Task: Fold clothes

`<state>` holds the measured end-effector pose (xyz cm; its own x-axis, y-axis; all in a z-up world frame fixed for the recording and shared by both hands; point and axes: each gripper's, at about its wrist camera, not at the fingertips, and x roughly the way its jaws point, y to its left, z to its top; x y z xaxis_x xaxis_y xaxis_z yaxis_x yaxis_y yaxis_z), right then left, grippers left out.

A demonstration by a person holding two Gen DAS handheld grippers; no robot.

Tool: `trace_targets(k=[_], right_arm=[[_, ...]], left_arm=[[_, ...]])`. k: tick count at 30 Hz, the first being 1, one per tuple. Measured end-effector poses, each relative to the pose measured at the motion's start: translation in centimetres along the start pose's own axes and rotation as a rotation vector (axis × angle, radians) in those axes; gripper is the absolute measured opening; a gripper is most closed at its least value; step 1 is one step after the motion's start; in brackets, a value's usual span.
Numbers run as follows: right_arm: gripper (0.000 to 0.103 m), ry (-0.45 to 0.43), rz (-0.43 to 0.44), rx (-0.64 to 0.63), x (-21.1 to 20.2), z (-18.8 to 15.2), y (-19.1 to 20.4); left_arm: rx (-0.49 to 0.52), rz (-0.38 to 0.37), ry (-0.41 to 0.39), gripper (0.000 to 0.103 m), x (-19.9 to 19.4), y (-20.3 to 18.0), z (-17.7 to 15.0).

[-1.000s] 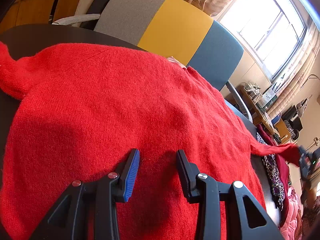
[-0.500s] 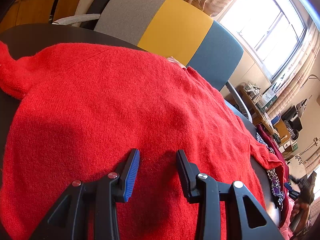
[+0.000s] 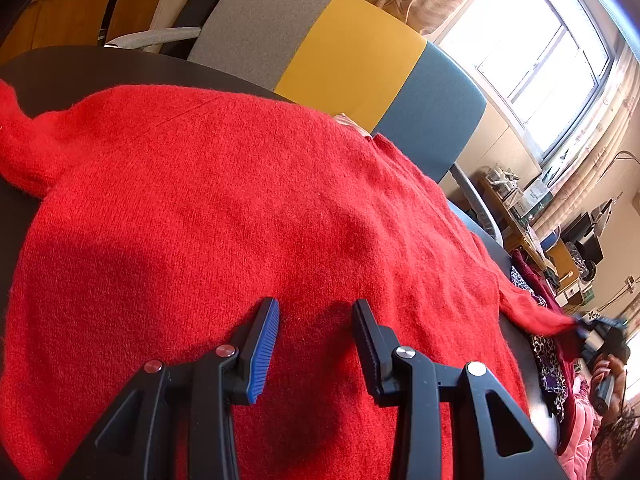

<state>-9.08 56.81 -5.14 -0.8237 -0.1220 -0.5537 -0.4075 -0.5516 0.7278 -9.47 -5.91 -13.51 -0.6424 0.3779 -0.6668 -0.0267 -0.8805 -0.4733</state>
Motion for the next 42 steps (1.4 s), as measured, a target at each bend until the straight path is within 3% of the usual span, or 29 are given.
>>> trace_targets(k=[3, 6, 11, 13, 16, 17, 19, 20, 21, 25, 27, 28, 30, 31, 33, 35, 37, 39, 41, 42], right_arm=[[0.011, -0.096, -0.097, -0.198, -1.9, 2.4, 3.0], [0.011, -0.080, -0.208, -0.315, -1.0, 3.9, 2.7], [0.014, 0.038, -0.382, -0.296, 0.7, 3.9, -4.3], [0.015, 0.012, -0.353, -0.249, -0.4, 3.5, -6.5], [0.038, -0.010, -0.280, -0.198, -1.7, 3.8, -6.8], [0.052, -0.008, -0.254, -0.173, -2.0, 4.1, -6.7], [0.045, -0.009, -0.222, -0.126, -2.2, 4.9, -6.2], [0.017, -0.030, -0.231, -0.138, -2.7, 5.4, -5.7], [0.011, -0.071, -0.250, -0.208, -3.1, 5.3, -4.5], [0.011, -0.242, -0.324, -0.513, -4.9, 4.6, 0.9], [0.011, -0.232, -0.425, -0.601, -3.8, 3.8, 1.4], [0.013, -0.203, -0.490, -0.624, -2.9, 3.6, 1.2], [0.028, -0.087, -0.655, -0.580, -0.6, 3.7, -0.7], [0.031, -0.093, -0.667, -0.514, -1.0, 3.6, -1.6], [0.050, -0.119, -0.673, -0.374, -1.9, 3.5, -3.3], [0.054, -0.259, -0.703, -0.324, -4.6, 2.3, -2.5], [0.060, -0.416, -0.645, -0.348, -7.2, -0.2, 0.5], [0.064, -0.433, -0.488, -0.436, -7.3, -2.8, 3.9], [0.064, -0.349, -0.318, -0.579, -5.2, -6.1, 8.4], [0.064, -0.266, -0.219, -0.670, -3.0, -8.5, 11.2]], left_arm=[[0.008, 0.000, 0.004, 0.039, 0.0, -0.1, 0.0], [0.027, 0.007, 0.009, 0.043, 0.0, -0.5, -0.1], [0.038, 0.015, 0.012, 0.044, -0.2, -0.8, -0.2], [0.031, 0.006, 0.012, 0.044, -0.2, -0.6, -0.2], [0.031, 0.006, 0.011, 0.044, -0.3, -0.6, -0.1], [0.033, 0.007, 0.011, 0.044, -0.2, -0.5, -0.1], [0.031, 0.006, 0.011, 0.044, -0.5, -0.6, -0.1], [0.031, 0.005, 0.011, 0.044, -0.5, -0.7, -0.1], [0.031, 0.004, 0.011, 0.044, -0.4, -0.7, -0.1], [0.032, 0.003, 0.011, 0.045, -0.3, -0.7, -0.1], [0.035, 0.006, 0.012, 0.045, -0.3, -0.7, -0.1], [0.037, 0.008, 0.012, 0.045, -0.2, -0.7, -0.1], [0.034, 0.005, 0.011, 0.045, -0.2, -0.6, -0.1], [0.033, 0.002, 0.010, 0.045, -0.3, -0.5, -0.1], [0.033, 0.004, 0.010, 0.045, -0.3, -0.6, -0.1], [0.047, 0.026, 0.012, 0.045, -0.2, -0.9, -0.2], [0.068, 0.054, 0.014, 0.049, -0.1, -1.5, -0.3], [0.096, 0.082, 0.017, 0.054, 0.0, -2.2, -0.5], [0.115, 0.101, 0.021, 0.057, 0.1, -2.8, -0.6], [0.117, 0.102, 0.022, 0.058, 0.1, -2.8, -0.6]])
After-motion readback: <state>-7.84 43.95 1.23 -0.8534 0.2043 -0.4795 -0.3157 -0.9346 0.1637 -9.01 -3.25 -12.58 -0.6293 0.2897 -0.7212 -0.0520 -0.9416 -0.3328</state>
